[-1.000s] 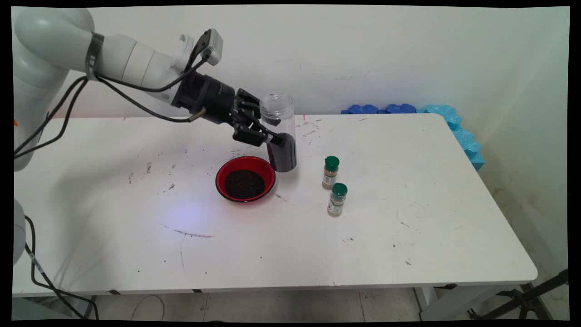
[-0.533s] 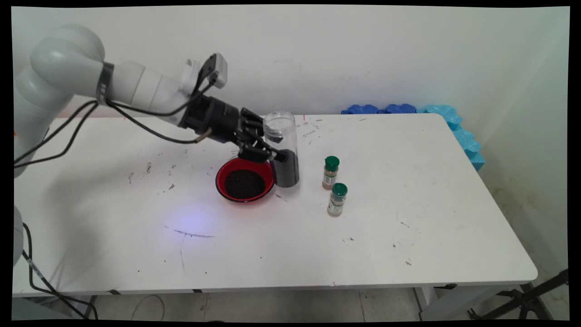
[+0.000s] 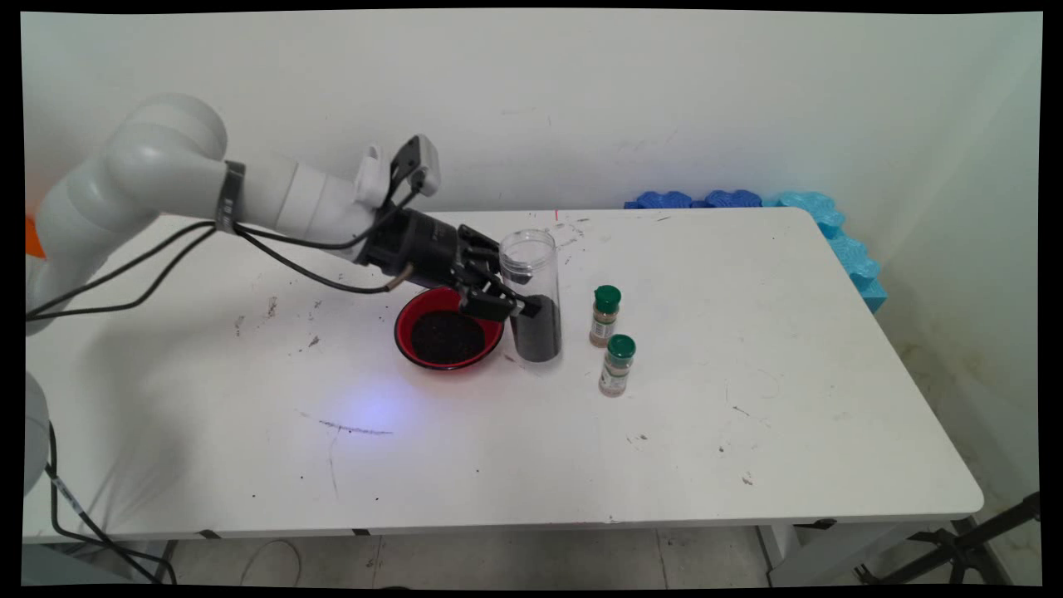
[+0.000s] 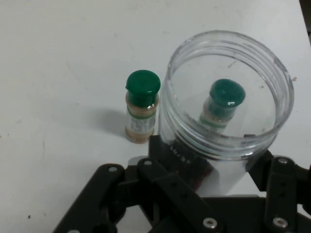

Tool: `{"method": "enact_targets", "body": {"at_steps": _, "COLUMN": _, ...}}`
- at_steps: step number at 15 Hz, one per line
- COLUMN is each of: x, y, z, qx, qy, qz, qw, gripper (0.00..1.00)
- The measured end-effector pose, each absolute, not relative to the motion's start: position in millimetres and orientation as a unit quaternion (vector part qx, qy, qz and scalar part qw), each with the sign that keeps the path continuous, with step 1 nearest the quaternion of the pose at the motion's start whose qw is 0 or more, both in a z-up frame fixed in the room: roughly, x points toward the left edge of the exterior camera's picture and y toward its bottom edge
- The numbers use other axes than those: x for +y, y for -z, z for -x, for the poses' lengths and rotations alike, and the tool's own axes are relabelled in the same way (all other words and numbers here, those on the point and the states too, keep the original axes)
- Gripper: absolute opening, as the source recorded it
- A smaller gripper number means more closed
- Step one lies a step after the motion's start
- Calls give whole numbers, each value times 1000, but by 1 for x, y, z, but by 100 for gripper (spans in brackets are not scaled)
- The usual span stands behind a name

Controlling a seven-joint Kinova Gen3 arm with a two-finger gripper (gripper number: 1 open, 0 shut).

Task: Place the picked object on the table

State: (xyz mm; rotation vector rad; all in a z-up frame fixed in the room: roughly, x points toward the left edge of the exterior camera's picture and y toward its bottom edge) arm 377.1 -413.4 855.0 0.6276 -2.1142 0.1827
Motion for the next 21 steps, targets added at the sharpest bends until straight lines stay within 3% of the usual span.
{"method": "enact_targets", "body": {"at_steps": 18, "x": -431, "y": -808, "z": -355, "qx": -853, "qy": -71, "qz": -277, "qw": 437, "gripper": 0}}
{"method": "enact_targets", "body": {"at_steps": 19, "x": -432, "y": -807, "z": -354, "qx": -853, "qy": -72, "qz": -277, "qw": 437, "gripper": 100}}
{"method": "enact_targets", "body": {"at_steps": 21, "x": -434, "y": -807, "z": -353, "qx": -853, "qy": -74, "qz": -276, "qw": 437, "gripper": 100}}
